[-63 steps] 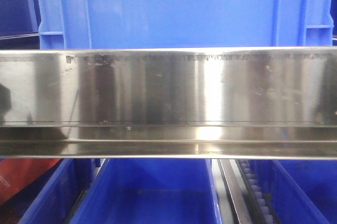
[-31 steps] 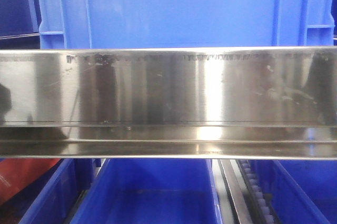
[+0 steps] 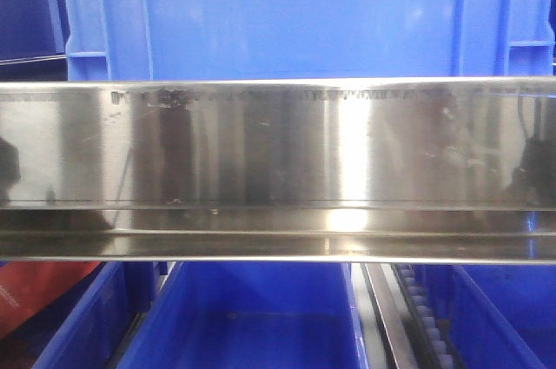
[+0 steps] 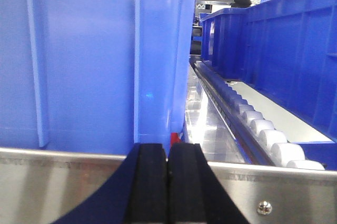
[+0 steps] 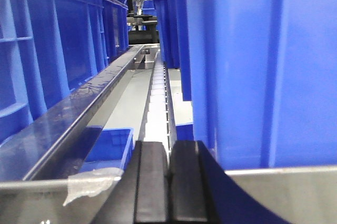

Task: Place cylindrical capacitor in blue bin on shelf

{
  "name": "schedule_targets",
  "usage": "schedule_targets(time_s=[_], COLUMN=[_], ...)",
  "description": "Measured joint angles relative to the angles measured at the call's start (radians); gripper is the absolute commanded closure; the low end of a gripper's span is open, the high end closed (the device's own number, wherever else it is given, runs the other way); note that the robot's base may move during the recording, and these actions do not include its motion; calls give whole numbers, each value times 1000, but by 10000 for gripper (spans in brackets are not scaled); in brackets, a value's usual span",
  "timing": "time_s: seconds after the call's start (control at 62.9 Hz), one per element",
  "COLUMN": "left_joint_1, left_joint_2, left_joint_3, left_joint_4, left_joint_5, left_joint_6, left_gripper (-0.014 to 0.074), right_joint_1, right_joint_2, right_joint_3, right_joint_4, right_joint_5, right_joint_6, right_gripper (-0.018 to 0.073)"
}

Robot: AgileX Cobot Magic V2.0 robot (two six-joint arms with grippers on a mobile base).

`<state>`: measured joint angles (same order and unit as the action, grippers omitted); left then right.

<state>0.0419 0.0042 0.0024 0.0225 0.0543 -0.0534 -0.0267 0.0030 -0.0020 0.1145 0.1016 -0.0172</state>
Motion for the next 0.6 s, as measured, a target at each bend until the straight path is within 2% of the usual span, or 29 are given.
schedule_targets(time_s=[0.604], left_joint_1=[0], left_joint_2=[0], left_joint_3=[0], left_joint_4=[0], left_joint_5=[0], left_joint_6=[0], left_gripper=[707], right_joint_1=[0], right_joint_2=[0], right_joint_3=[0], right_joint_4=[0], right_joint_5=[0], right_joint_6=[-13], right_gripper=[715])
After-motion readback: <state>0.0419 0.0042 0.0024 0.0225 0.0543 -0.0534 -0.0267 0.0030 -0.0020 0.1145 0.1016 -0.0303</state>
